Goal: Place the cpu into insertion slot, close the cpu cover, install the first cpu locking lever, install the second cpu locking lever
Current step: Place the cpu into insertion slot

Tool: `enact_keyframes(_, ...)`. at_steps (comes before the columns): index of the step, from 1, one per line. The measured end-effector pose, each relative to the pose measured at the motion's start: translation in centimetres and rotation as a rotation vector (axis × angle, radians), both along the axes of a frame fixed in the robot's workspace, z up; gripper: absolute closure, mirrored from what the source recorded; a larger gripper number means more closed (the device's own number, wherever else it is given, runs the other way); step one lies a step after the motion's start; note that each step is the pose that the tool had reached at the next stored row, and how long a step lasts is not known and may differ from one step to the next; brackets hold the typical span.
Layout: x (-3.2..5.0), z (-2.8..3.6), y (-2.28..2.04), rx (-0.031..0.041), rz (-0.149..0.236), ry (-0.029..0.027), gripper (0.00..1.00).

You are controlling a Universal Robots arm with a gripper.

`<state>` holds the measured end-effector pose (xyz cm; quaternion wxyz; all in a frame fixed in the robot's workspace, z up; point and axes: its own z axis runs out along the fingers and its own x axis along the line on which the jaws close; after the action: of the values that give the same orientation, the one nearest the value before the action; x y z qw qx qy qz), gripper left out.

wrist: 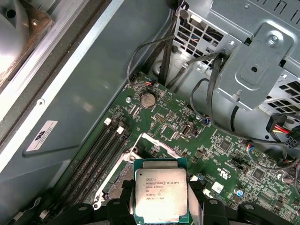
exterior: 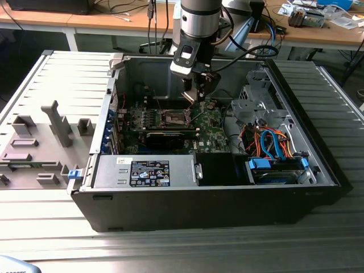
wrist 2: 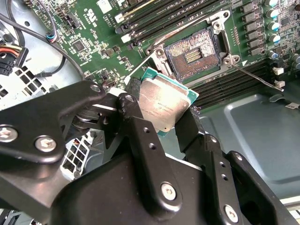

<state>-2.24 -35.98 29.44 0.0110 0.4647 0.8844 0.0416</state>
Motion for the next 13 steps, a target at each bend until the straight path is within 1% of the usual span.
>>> enact_keyframes(13, 0.00, 0.00, 0.00, -0.0001, -0.011, 0.0000, 0.46)
